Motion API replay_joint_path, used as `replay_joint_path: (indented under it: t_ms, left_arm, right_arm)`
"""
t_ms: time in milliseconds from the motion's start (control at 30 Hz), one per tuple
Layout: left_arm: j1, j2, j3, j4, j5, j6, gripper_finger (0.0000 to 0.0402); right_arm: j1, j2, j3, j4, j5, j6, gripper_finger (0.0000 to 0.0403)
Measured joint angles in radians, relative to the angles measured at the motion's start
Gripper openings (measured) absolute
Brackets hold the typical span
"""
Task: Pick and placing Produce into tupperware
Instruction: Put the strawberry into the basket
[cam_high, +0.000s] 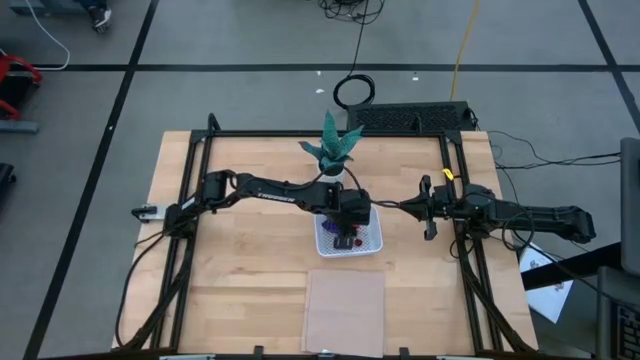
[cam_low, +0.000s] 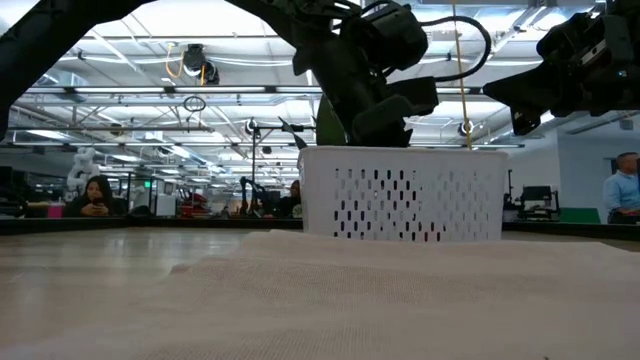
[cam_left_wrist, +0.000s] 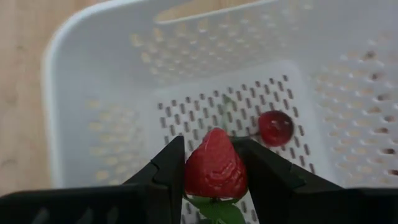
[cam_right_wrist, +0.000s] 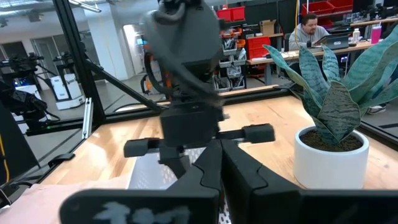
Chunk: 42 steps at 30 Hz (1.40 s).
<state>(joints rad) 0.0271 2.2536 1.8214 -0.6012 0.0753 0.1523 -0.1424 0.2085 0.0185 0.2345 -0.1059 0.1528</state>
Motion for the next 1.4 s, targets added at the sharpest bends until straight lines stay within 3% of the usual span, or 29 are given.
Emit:
replay_joint_path:
  t_ms: [833,1400]
  left_arm:
    - [0.002,0.0,0.0,-0.025,-0.026,-0.069,0.0129]
    - [-0.004,0.026,0.0,-0.025,-0.042,-0.031,0.0129]
  right_arm:
    - [0.0,0.0,0.0,0.0,0.0,0.003,0.0]
    - [0.0,0.001,0.0,0.0,0.0,0.004,0.0]
